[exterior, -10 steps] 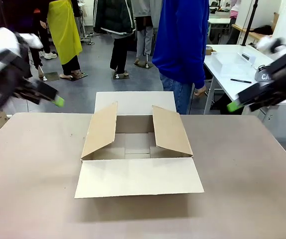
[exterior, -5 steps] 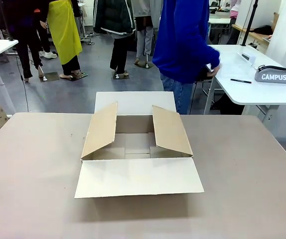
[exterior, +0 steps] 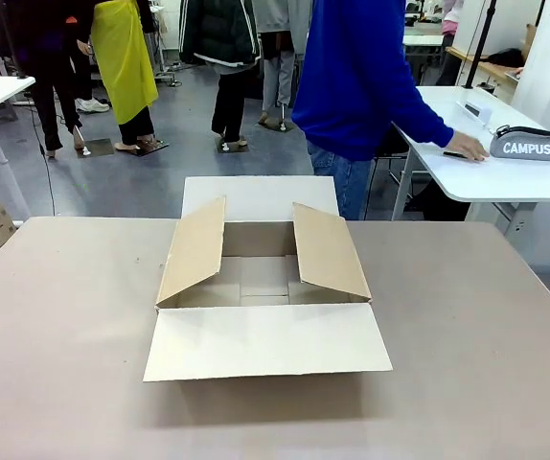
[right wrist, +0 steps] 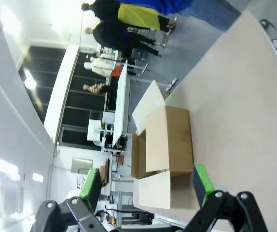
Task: Pack the gift set into the box.
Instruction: Place both hands on the side flaps of the Package Box and spread them outward.
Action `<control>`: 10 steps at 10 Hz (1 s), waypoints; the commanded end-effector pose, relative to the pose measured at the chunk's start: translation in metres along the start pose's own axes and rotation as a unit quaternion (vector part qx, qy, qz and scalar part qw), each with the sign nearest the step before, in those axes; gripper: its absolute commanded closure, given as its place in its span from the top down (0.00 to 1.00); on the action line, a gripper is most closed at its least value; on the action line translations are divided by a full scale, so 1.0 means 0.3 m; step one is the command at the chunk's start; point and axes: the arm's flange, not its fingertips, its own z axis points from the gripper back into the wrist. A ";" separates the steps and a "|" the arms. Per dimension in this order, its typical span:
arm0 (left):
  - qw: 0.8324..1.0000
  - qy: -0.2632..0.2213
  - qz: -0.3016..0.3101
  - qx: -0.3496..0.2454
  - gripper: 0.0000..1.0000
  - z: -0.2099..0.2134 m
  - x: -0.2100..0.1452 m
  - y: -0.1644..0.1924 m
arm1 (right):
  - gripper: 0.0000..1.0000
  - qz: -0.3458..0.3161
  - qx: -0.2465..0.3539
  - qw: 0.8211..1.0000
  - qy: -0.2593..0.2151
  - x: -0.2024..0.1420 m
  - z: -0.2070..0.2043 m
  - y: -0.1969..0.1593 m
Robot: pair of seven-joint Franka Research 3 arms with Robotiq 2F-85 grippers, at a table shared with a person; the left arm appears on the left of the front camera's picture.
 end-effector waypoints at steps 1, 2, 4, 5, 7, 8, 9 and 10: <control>0.999 0.008 -0.030 0.006 1.00 -0.016 -0.014 -0.063 | 1.00 0.021 0.003 1.000 -0.001 -0.004 -0.001 0.046; 0.999 0.008 -0.030 0.006 1.00 -0.016 -0.014 -0.063 | 1.00 0.021 0.003 1.000 -0.001 -0.004 -0.001 0.046; 0.998 0.032 -0.045 0.033 1.00 -0.117 -0.002 -0.128 | 1.00 0.010 -0.002 1.000 0.007 -0.004 -0.022 0.067; 0.995 0.050 -0.051 0.070 1.00 -0.220 -0.012 -0.228 | 1.00 0.040 -0.087 0.995 0.018 -0.027 -0.150 0.154; 0.986 0.107 -0.073 0.100 1.00 -0.402 -0.039 -0.352 | 1.00 0.093 -0.130 0.983 0.093 -0.065 -0.375 0.271; 0.980 0.144 -0.077 0.109 1.00 -0.489 -0.049 -0.385 | 1.00 0.116 -0.168 0.969 0.136 -0.103 -0.493 0.308; 0.974 0.180 -0.084 0.109 1.00 -0.577 -0.064 -0.418 | 1.00 0.148 -0.195 0.954 0.175 -0.154 -0.614 0.336; 0.963 0.189 -0.110 0.156 1.00 -0.681 -0.087 -0.458 | 1.00 0.175 -0.204 0.936 0.226 -0.209 -0.725 0.360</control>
